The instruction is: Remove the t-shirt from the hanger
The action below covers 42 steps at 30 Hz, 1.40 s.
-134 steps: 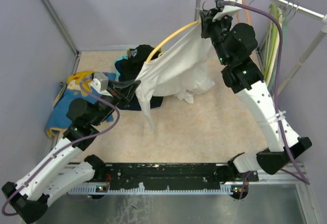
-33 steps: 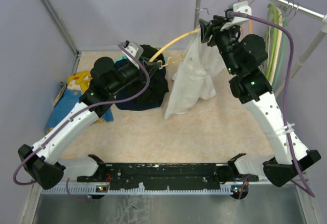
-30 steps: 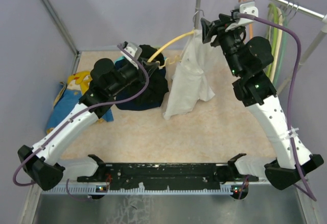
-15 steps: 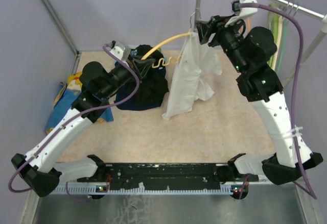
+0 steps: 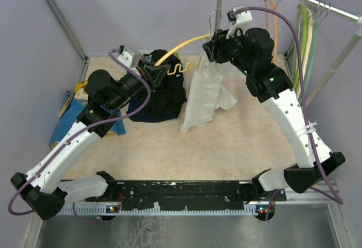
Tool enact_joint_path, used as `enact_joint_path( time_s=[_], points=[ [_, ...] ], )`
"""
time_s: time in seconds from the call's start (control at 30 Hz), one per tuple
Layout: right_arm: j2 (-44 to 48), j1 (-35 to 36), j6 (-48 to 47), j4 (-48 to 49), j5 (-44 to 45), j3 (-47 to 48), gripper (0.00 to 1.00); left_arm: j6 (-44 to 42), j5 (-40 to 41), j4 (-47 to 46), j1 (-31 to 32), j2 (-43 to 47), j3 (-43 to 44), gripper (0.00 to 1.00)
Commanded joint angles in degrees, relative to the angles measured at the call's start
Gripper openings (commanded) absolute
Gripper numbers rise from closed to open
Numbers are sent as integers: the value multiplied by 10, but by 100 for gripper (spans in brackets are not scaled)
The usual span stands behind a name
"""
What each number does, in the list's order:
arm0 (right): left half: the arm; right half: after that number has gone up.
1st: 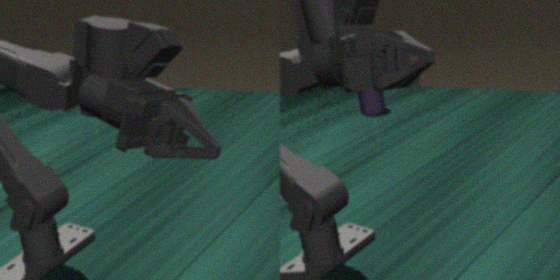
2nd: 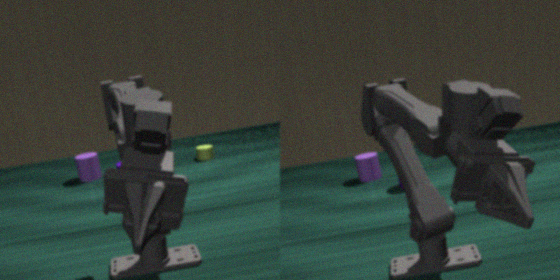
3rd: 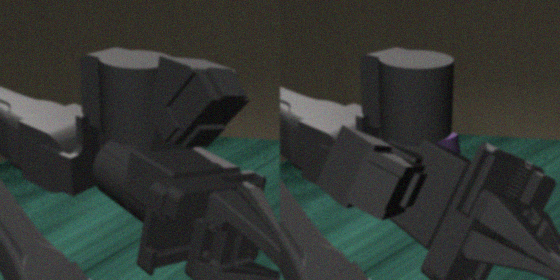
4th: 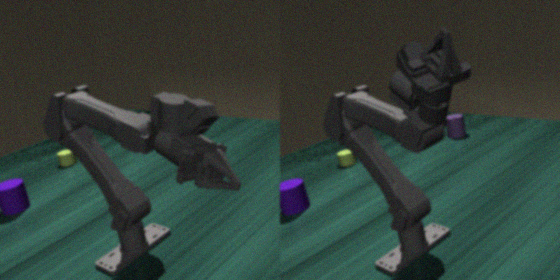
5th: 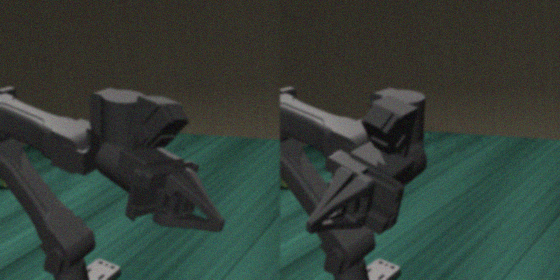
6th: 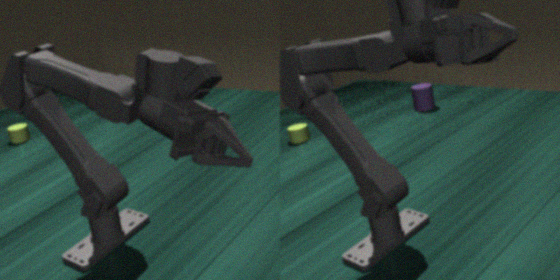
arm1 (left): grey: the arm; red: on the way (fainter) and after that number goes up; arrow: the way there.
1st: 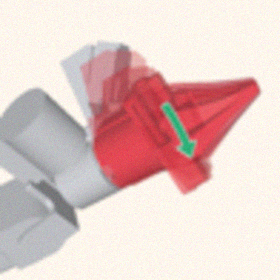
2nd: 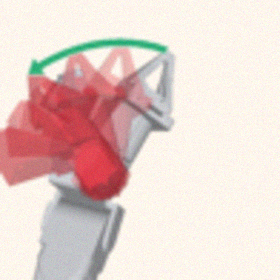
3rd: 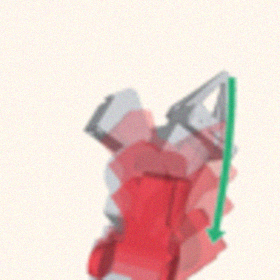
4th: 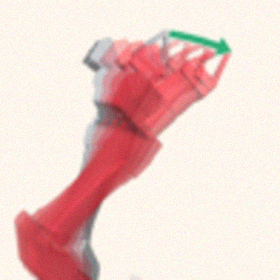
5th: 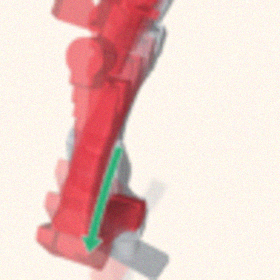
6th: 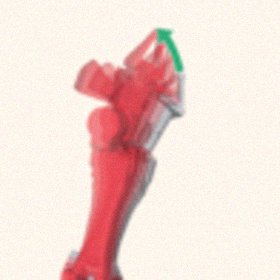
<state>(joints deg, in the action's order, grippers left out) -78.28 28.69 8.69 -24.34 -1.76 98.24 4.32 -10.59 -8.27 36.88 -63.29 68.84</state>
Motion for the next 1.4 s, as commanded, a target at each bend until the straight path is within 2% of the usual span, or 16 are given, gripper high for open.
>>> enact_joint_path(
  time_s=[0.0,0.1,0.27,0.4,0.67,0.93,1.03,1.17,1.37],
  points=[
    [13,-2,6,12,-7,1,41,9,-5,-72,-2,22,7,0],
    [9,-2,7,15,-3,0,31,10,-4,-73,-1,24,6,0],
    [1,-2,9,21,10,3,19,9,-1,-73,-2,28,6,0],
    [-3,-2,11,21,32,10,0,2,10,-69,-2,36,3,0],
    [-6,-14,14,24,126,27,0,-22,63,-45,-2,79,-15,0],
    [-32,-63,20,15,144,73,0,-38,110,-6,-2,133,-42,0],
    [-41,-63,16,-4,142,83,0,-36,144,-19,-2,143,-52,0],
    [-23,-63,16,0,140,49,0,-35,178,-66,-2,148,-64,0],
    [-21,-63,2,-21,158,34,0,-29,171,-121,-2,146,-69,0]
  ],
)
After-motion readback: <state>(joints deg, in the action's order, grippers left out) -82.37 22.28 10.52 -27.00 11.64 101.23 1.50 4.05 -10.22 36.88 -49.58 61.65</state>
